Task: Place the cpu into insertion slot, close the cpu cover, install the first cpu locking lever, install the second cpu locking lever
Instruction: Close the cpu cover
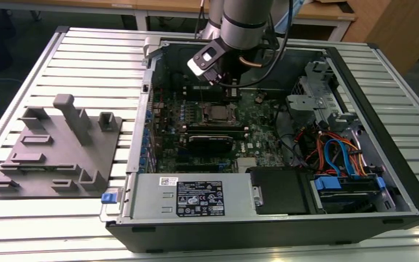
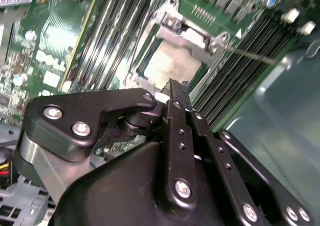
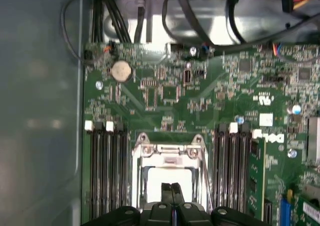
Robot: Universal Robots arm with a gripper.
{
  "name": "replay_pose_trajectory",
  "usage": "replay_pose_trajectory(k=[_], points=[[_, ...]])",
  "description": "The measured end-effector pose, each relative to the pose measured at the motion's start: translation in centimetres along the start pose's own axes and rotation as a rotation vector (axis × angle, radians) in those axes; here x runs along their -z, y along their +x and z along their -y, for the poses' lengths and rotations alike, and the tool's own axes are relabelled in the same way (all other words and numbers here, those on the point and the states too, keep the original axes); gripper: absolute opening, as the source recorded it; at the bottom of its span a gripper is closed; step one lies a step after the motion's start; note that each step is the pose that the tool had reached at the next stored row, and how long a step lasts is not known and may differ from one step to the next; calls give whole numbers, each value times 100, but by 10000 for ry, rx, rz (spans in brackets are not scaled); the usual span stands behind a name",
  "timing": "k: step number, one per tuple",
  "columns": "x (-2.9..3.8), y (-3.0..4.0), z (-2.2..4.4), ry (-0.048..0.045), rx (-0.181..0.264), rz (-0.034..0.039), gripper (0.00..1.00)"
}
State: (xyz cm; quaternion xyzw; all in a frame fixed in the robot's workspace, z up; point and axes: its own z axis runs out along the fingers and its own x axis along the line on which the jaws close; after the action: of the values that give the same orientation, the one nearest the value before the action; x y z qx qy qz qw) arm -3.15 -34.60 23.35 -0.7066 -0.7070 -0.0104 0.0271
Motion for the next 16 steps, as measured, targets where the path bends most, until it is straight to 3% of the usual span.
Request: replay_pose_trajectory(k=[4,8,16], points=[[-34,-2,100,14,6,1,10],[-54,-2,152,26,6,0,10],[-162,-8,244,51,8,-7,10]])
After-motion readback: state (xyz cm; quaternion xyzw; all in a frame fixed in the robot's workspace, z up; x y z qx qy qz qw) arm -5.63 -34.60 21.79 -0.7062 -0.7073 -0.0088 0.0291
